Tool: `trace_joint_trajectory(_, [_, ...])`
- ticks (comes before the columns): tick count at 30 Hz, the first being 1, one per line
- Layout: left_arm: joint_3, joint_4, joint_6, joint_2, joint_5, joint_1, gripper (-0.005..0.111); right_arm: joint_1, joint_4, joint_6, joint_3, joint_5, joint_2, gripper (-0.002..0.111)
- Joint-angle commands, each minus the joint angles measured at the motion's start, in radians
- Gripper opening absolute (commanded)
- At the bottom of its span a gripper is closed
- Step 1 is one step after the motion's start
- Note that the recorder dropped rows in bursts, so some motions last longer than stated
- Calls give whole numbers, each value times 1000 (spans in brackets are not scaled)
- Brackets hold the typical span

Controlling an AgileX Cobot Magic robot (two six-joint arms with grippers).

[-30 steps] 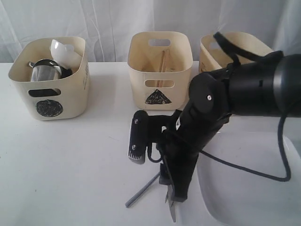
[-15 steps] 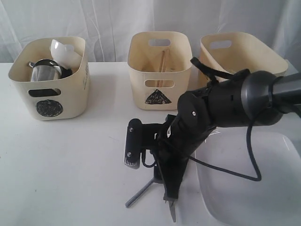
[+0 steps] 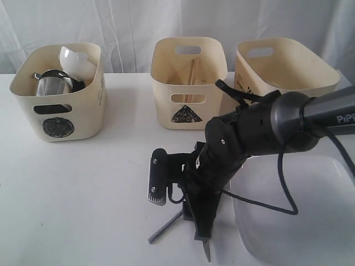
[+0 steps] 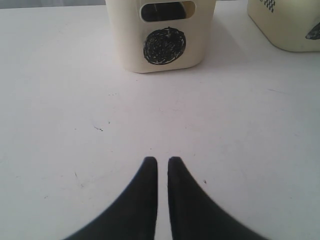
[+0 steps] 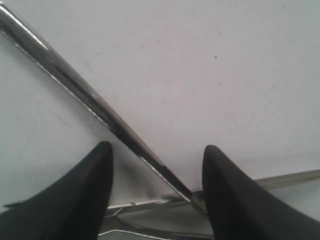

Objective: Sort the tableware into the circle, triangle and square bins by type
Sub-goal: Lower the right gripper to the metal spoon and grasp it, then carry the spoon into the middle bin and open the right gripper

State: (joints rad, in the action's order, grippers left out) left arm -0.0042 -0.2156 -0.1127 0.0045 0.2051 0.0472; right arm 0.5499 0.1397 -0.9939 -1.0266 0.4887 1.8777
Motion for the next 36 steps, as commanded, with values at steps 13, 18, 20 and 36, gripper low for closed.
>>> trace_joint_trajectory(13, [4,-3,2,-5,-4,0,14,0,19,52,-48,30,51,5])
trace_joint_trajectory(18, [4,-3,2,-5,-4,0,14,0,68,177,-149,30,51,0])
trace_joint_trajectory(20, [4,-3,2,-5,-4,0,14,0,124,223,-188,60,49,0])
trace_joint_trajectory(36, [4,-3,2,-5,-4,0,14,-235,945,131,-20,-179,-349,0])
